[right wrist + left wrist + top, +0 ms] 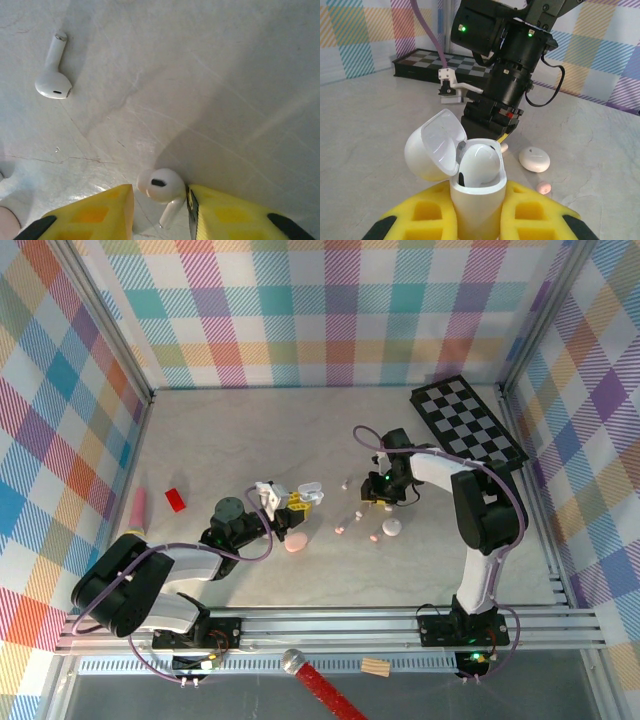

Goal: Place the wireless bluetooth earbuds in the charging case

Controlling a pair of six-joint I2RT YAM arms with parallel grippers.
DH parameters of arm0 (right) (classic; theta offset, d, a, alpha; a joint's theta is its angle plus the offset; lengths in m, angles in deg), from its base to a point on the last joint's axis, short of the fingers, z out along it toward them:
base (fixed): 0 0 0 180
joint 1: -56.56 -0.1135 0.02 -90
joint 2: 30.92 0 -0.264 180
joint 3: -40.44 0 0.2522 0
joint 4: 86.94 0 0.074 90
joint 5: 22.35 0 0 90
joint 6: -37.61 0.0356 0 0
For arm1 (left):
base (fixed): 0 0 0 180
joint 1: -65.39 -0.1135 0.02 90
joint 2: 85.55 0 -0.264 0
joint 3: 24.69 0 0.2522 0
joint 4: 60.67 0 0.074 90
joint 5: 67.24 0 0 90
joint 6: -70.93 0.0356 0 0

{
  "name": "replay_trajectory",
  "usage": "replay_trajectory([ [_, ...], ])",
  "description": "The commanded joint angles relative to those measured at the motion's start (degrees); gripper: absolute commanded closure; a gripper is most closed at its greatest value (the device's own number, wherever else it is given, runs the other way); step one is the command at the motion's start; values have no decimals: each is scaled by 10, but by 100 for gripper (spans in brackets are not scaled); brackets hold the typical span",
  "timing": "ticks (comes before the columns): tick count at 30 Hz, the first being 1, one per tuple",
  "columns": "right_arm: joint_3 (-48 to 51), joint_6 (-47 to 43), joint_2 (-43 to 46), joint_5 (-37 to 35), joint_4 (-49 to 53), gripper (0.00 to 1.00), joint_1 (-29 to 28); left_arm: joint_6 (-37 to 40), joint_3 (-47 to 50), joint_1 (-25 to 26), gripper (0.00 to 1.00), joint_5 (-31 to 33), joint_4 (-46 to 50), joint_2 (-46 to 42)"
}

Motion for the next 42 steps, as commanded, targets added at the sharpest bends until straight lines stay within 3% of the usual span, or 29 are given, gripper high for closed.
replay_trajectory([
  [1, -9, 2, 17, -1, 8, 63, -3, -6, -11, -5, 100, -19, -37, 5],
  [13, -58, -30, -16, -12, 43, 63, -2, 0, -8, -6, 100, -14, -23, -2],
  [38, -6, -27, -16, -3, 20, 69, -2, 1, -8, -6, 100, -19, -27, 1],
  [42, -5, -24, -20, -1, 18, 74, -4, 0, -9, -5, 100, -20, -28, 1],
])
